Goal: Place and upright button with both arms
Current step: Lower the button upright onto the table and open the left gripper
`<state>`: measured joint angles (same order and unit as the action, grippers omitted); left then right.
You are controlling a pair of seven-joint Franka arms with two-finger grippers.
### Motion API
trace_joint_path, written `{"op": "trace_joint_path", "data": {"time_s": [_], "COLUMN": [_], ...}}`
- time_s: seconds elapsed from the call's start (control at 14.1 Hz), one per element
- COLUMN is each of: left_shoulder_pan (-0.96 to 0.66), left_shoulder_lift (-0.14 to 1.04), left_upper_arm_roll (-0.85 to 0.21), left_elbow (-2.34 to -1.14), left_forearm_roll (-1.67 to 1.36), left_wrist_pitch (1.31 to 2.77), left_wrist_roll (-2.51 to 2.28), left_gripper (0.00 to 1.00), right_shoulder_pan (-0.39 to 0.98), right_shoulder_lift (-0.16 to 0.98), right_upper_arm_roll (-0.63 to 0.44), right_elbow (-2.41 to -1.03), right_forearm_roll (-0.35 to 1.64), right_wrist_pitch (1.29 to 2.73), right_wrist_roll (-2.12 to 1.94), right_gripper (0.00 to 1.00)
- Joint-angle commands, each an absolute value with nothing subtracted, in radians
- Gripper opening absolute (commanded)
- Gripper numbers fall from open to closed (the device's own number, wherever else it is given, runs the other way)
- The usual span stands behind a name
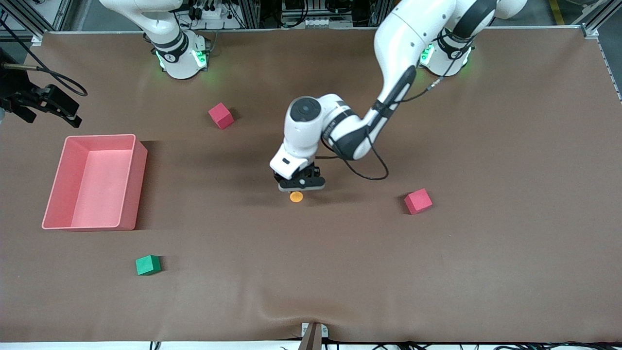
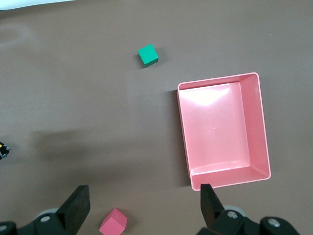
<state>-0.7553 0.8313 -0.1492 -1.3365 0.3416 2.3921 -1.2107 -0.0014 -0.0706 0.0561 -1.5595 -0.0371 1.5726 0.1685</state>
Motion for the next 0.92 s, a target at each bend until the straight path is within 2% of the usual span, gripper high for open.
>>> {"op": "trace_joint_path", "data": {"time_s": [0.0,0.28,0.85], "left_shoulder_pan": [-0.846,-0.962,-1.008], "left_shoulder_lift": [0.841,0.88,0.943], "left_upper_arm_roll": [-0.074,0.012,0.015], "left_elbow": [-1.339,-1.339,-1.348], "left_forearm_roll": [0.461,0.659,0.943], "left_wrist_pitch": [2.41,2.41,2.401], "left_wrist_roll": [-1.385,-1.658,-1.928], "left_gripper": [0.0,0.0,0.0], "right_shoulder_pan": [-0.012,-0.011,-0.012], "right_shoulder_lift": [-0.057,-0.055,-0.057], "right_upper_arm_roll": [0.064,0.064,0.064], "right_elbow": [-1.529,-1.529,-1.531], "right_forearm_roll": [-0.044,-0.044,-0.044], "right_wrist_pitch": [1.555,1.555,1.554], "right_wrist_roll": [0.163,0.163,0.163], "right_gripper": [1.0,1.0,1.0]}}
